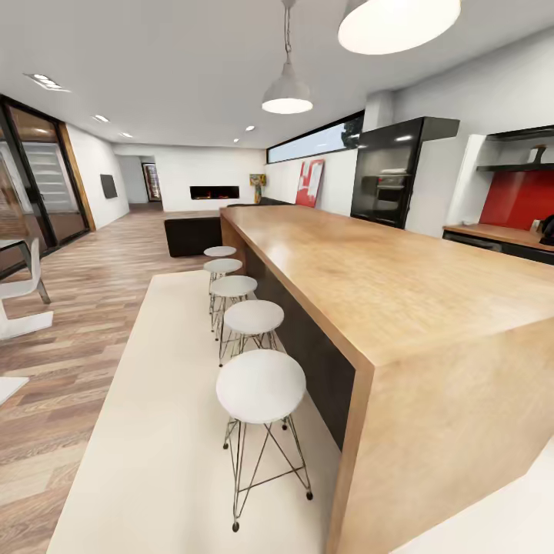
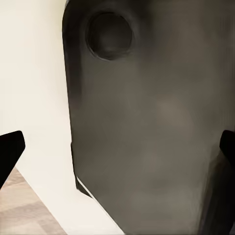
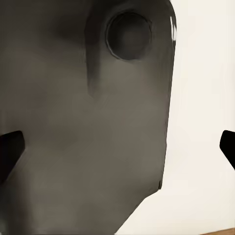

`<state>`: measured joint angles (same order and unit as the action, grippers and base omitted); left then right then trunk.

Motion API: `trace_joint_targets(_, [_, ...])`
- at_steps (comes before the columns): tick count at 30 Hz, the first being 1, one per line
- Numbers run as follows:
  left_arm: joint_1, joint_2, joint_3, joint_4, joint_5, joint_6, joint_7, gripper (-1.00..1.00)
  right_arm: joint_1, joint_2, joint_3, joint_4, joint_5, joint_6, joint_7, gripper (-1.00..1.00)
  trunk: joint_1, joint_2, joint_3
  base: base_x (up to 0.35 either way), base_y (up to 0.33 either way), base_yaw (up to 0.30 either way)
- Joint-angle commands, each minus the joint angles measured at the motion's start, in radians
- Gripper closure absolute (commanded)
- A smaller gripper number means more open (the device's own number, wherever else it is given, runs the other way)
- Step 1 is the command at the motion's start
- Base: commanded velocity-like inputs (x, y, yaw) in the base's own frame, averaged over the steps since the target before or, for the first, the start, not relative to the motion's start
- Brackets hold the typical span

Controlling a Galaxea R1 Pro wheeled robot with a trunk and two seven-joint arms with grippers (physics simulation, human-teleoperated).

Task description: Set up a coffee station on the kitchen countertop: keep the coffee maker on the countertop, move the bottle of coffee from the kitchen shelf to the counter next to the coffee maker, place a paper coffee filter on top of the coffee maker, put the saucer next to the coffee maker with the coffee cup on the saucer, and place the electric kettle next to the coffee maker.

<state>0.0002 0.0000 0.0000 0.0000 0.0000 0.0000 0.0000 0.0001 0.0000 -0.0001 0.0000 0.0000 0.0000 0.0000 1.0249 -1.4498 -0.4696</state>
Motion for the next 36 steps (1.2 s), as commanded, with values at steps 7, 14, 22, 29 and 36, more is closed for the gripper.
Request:
trace_joint_targets(7, [-0.023,0.014,0.003,-0.008,0.000,-0.003,0.002,-1.00,-0.011,0.001,0.003,-0.015,0.004,0.003,0.001,-1.00,0.000,0.000,0.000,0.000,0.000,0.000])
trace_joint_targets(14, [0.017,0.042,0.003,-0.039,0.000,-0.004,0.001,-1.00,-0.019,0.014,-0.005,-0.015,0.001,-0.003,-0.003,-1.00,0.000,0.000,0.000,0.000,0.000,0.000])
trace_joint_targets(22, [0.025,0.028,0.007,-0.051,0.010,-0.012,0.008,-1.00,-0.020,0.034,-0.006,-0.033,0.002,-0.016,-0.004,-1.00,0.000,0.000,0.000,0.000,0.000,0.000])
trace_joint_targets(29, [0.025,0.021,0.073,-0.226,0.129,-0.138,0.047,-1.00,-0.024,0.015,-0.009,-0.217,-0.008,0.113,-0.130,-1.00,0.000,0.000,0.000,0.008,0.000,0.000])
trace_joint_targets(36, [0.024,0.031,0.074,-0.248,0.077,-0.164,0.054,-1.00,-0.026,-0.062,-0.009,-0.303,-0.020,0.161,0.017,-1.00,0.000,0.000,0.000,0.168,-0.033,0.000])
